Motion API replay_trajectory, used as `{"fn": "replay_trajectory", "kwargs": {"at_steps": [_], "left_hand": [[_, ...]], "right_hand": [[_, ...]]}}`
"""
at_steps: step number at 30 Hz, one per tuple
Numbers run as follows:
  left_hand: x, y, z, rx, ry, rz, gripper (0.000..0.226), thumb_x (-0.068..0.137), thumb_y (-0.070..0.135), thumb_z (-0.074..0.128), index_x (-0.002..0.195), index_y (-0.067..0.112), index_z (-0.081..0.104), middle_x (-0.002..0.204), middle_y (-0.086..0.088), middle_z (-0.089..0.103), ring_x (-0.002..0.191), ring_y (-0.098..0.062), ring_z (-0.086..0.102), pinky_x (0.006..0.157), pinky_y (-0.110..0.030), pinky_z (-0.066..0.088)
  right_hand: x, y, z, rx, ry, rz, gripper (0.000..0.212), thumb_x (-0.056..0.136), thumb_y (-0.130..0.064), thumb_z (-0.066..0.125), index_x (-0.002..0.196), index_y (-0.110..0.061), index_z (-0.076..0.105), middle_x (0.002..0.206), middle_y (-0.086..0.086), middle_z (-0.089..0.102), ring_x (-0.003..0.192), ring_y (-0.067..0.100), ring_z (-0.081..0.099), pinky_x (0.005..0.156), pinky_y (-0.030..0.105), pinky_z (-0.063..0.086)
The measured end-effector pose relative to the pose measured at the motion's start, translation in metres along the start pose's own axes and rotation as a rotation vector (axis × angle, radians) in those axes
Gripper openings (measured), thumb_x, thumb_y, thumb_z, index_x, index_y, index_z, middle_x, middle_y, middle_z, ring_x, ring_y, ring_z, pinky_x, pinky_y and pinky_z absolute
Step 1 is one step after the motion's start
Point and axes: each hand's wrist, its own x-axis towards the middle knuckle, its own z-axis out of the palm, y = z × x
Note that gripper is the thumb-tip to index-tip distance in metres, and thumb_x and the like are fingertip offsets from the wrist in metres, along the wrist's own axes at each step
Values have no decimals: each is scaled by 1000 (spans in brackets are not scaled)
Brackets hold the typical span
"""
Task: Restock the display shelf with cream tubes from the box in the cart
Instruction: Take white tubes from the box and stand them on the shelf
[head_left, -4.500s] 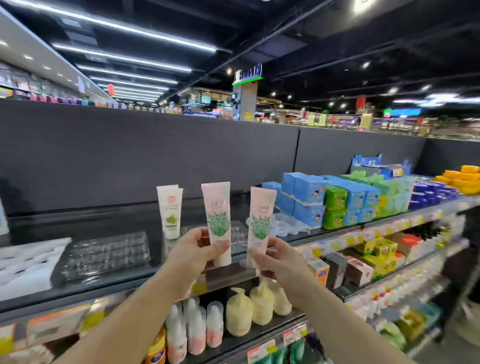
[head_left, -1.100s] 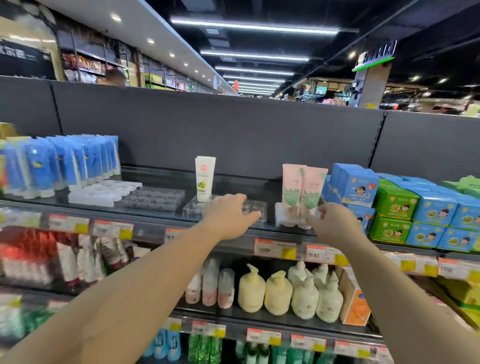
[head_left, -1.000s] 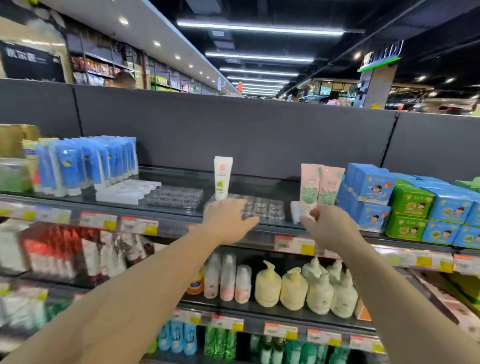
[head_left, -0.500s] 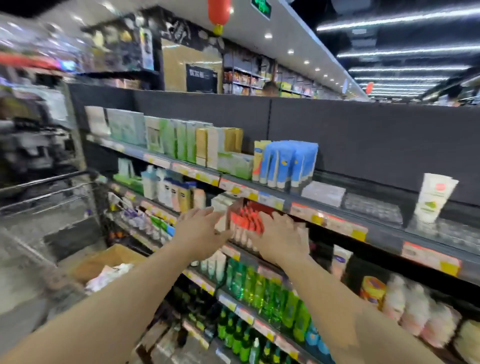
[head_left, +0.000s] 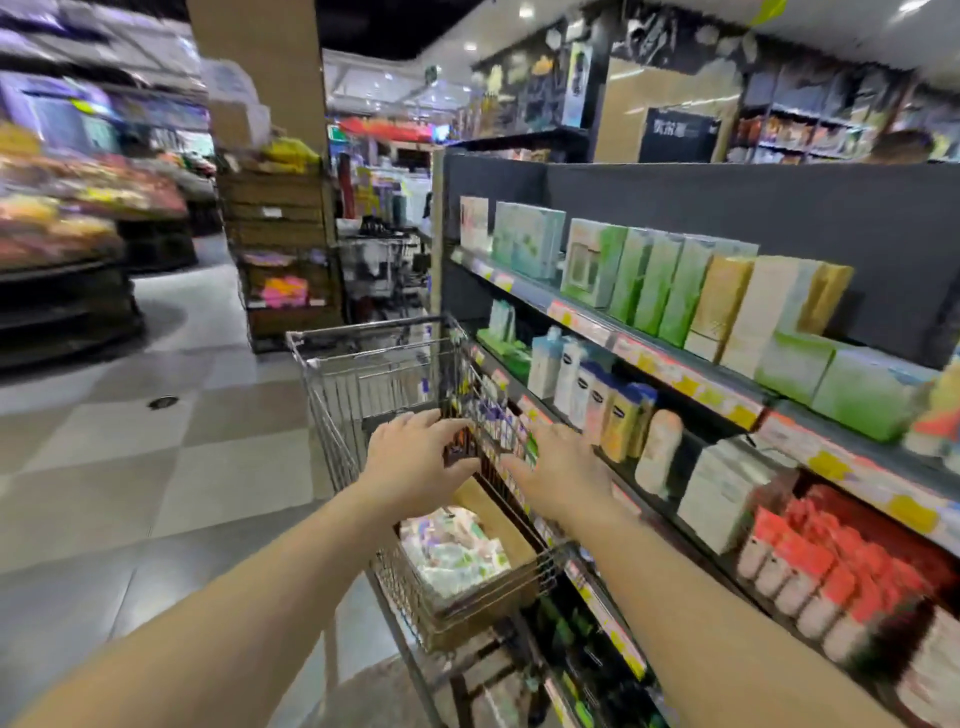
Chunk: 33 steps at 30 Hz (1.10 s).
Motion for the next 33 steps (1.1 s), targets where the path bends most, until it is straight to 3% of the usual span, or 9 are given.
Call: {"fn": "replay_trajectory", "kwargs": {"at_steps": [5, 13, 17, 25, 33], "left_hand": [[81, -12, 20, 11, -25, -34, 68, 87, 71, 40, 145, 37, 35, 156, 3, 31, 143, -22, 27, 117, -44, 24], [168, -20, 59, 12, -76, -77, 62, 91, 62, 44, 146, 33, 36, 156, 0, 32, 144, -23, 27, 118, -43, 23], [208, -21, 83, -9, -123, -53, 61, 92, 58, 47, 146, 32, 36, 155, 0, 32, 143, -23, 28, 118, -43, 23], [290, -50, 145, -22, -256, 111, 61, 91, 59, 49, 144, 30, 40, 152, 0, 38, 141, -23, 33, 115, -42, 30], [411, -126, 224, 13, -467, 415, 62, 91, 51, 54, 145, 23, 42, 146, 1, 46, 131, -20, 46, 106, -32, 39]], "right_hand": [[84, 14, 19, 39, -45, 0, 56, 90, -59, 47, 134, -24, 45, 138, 3, 48, 127, 28, 43, 97, 43, 44], [166, 51, 57, 91, -113, 6, 61, 91, -56, 47, 143, -25, 39, 144, 2, 44, 130, 25, 42, 103, 41, 41], [190, 72, 73, 109, -132, 73, 57, 93, -56, 46, 141, -24, 41, 139, 2, 50, 125, 26, 47, 95, 39, 44], [239, 94, 120, 145, -134, 243, 53, 91, -54, 50, 135, -24, 46, 129, 6, 58, 118, 29, 54, 93, 43, 48], [304, 63, 231, 189, -206, 643, 50, 93, -50, 52, 135, -23, 46, 133, 6, 57, 121, 29, 53, 93, 38, 48]]}}
